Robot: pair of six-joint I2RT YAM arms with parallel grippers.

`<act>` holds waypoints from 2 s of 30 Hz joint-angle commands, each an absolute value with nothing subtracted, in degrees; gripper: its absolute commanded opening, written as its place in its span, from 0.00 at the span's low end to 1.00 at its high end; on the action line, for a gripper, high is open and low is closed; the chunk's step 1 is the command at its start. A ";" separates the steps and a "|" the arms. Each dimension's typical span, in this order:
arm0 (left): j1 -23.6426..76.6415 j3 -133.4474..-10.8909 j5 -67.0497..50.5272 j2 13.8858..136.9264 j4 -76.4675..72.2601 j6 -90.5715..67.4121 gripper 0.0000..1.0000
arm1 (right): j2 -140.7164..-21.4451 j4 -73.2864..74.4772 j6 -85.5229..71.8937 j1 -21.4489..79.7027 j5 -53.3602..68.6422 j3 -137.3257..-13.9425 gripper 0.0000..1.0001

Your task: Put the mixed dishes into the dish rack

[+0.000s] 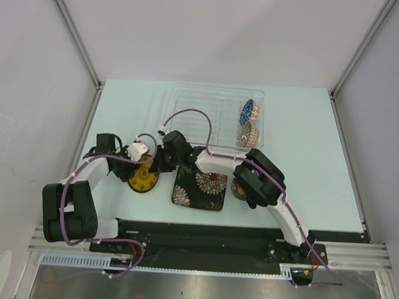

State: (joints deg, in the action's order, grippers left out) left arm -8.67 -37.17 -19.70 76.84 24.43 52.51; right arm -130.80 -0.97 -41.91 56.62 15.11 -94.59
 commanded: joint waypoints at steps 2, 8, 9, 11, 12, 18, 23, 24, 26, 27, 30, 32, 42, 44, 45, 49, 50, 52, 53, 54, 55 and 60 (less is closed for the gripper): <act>-9.05 -42.94 -20.39 73.66 31.98 48.80 0.76 | -129.82 2.63 -39.65 58.27 18.11 -97.38 0.00; -16.16 -65.07 -31.27 69.34 45.86 39.84 1.00 | -120.00 17.12 -25.51 57.57 10.82 -101.07 0.00; -18.35 -68.08 -34.77 69.95 48.75 38.68 1.00 | -118.75 20.97 -23.31 56.61 8.46 -102.55 0.00; -20.47 -75.80 -38.92 71.53 51.05 34.48 1.00 | -114.90 24.94 -17.77 55.47 6.25 -104.49 0.00; -22.65 -77.94 -43.81 73.11 52.80 33.06 1.00 | -113.83 28.96 -16.01 54.59 3.37 -107.11 0.00; -23.64 -81.57 -51.50 75.94 55.20 28.57 0.99 | -105.31 38.22 -3.79 49.23 -7.73 -114.07 0.00; -23.73 -77.35 -50.80 75.50 53.88 29.09 1.00 | -99.51 37.28 8.13 48.24 -19.21 -111.03 0.00; -23.64 -76.82 -50.80 75.50 53.96 29.35 1.00 | -94.88 29.78 17.05 49.03 -25.34 -107.18 0.00; -23.73 -75.50 -50.71 75.50 53.35 29.44 1.00 | -89.76 18.43 28.16 50.44 -28.47 -91.08 0.00; -23.56 -75.15 -50.80 75.59 53.18 29.53 1.00 | -86.78 7.84 38.57 50.36 -27.69 -86.36 0.00; -23.47 -74.79 -50.98 76.29 52.91 29.36 1.00 | -83.23 4.92 43.77 47.38 -24.53 -80.95 0.00; -23.47 -74.71 -51.15 76.99 52.74 29.36 0.99 | -83.23 5.88 43.85 45.71 -23.39 -80.95 0.00; -20.39 -73.83 -50.80 78.66 48.78 25.49 1.00 | -85.60 13.71 53.87 41.13 -13.55 -80.16 0.00; -19.69 -73.92 -50.54 78.92 47.64 24.44 0.99 | -86.04 15.63 55.19 41.04 -9.96 -80.07 0.00; -19.60 -74.09 -50.45 79.10 47.38 24.26 1.00 | -86.57 16.51 55.63 40.96 -8.63 -80.07 0.00; -18.99 -74.18 -50.19 79.98 46.67 23.47 1.00 | -88.85 21.00 58.44 41.04 -7.30 -79.98 0.00; -18.81 -74.09 -50.01 80.07 46.58 23.47 1.00 | -89.47 22.14 58.97 40.96 -7.82 -79.98 0.00; -18.81 -73.83 -49.92 79.98 46.32 23.47 1.00 | -90.87 22.67 60.46 40.78 -8.35 -79.72 0.00; -18.81 -73.92 -49.75 80.15 46.23 23.55 1.00 | -91.31 22.85 60.90 40.69 -8.61 -79.54 0.00; -18.81 -74.00 -49.75 80.16 46.23 23.47 1.00 | -91.67 22.68 61.34 40.69 -8.87 -79.54 0.00; -18.81 -74.00 -49.66 80.24 46.40 23.47 1.00 | -92.45 22.76 62.04 40.69 -9.14 -79.54 0.00; -18.90 -74.44 -49.48 80.16 46.32 23.55 1.00 | -94.48 22.94 63.37 40.34 -10.28 -79.37 0.00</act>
State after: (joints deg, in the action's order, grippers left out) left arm -19.16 -73.82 -48.36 80.27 47.77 23.99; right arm -93.86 23.35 60.34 40.84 -8.78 -79.09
